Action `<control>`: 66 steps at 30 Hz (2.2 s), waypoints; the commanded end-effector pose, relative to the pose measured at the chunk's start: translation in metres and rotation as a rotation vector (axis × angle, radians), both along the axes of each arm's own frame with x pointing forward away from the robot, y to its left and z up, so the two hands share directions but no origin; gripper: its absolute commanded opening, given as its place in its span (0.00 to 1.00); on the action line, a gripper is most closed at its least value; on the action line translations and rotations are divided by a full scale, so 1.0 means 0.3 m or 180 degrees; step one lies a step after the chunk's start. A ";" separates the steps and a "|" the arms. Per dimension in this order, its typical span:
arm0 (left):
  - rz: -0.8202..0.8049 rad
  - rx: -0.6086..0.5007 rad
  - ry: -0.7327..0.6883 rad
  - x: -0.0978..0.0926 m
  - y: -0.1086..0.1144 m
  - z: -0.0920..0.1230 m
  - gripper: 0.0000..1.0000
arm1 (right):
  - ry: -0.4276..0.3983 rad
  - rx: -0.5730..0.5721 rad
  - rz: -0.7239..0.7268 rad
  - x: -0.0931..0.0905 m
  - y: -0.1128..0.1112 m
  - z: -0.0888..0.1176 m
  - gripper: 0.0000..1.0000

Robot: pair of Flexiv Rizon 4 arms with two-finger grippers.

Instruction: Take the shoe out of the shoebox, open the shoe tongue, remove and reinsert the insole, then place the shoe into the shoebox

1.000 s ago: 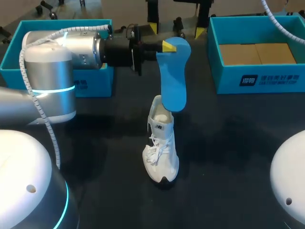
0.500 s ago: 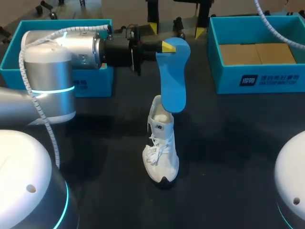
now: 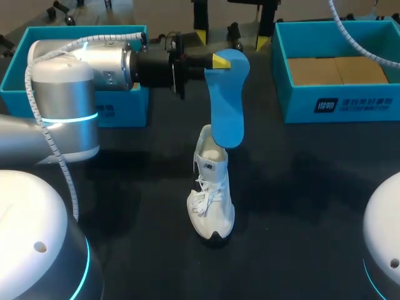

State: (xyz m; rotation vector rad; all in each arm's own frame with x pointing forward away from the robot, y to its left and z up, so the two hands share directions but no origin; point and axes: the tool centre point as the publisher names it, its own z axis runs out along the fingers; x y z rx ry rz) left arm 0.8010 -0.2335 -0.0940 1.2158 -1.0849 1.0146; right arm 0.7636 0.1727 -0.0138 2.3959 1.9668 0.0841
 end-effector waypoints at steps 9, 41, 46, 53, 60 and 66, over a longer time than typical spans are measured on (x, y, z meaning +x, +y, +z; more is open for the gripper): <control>0.0003 0.0005 -0.0002 -0.001 0.000 0.000 0.00 | -0.0174 0.0328 -0.0155 -0.065 -0.069 -0.041 1.00; 0.0003 0.0005 -0.0002 -0.001 0.000 0.000 0.00 | -0.0625 0.1715 0.0204 -0.146 -0.252 -0.120 1.00; 0.0003 0.0005 -0.0002 -0.001 0.000 0.000 0.00 | -0.0515 0.1885 0.0353 -0.139 -0.262 -0.124 1.00; 0.0003 0.0005 -0.0002 -0.001 0.000 0.000 0.00 | -0.0611 0.2317 0.0420 -0.125 -0.273 -0.127 1.00; 0.0003 0.0005 -0.0002 -0.001 0.000 0.000 0.00 | -0.0598 0.2681 0.0400 -0.115 -0.277 -0.141 1.00; 0.0003 0.0005 -0.0002 -0.001 0.000 0.000 0.00 | -0.0644 0.2959 0.0374 -0.110 -0.271 -0.170 1.00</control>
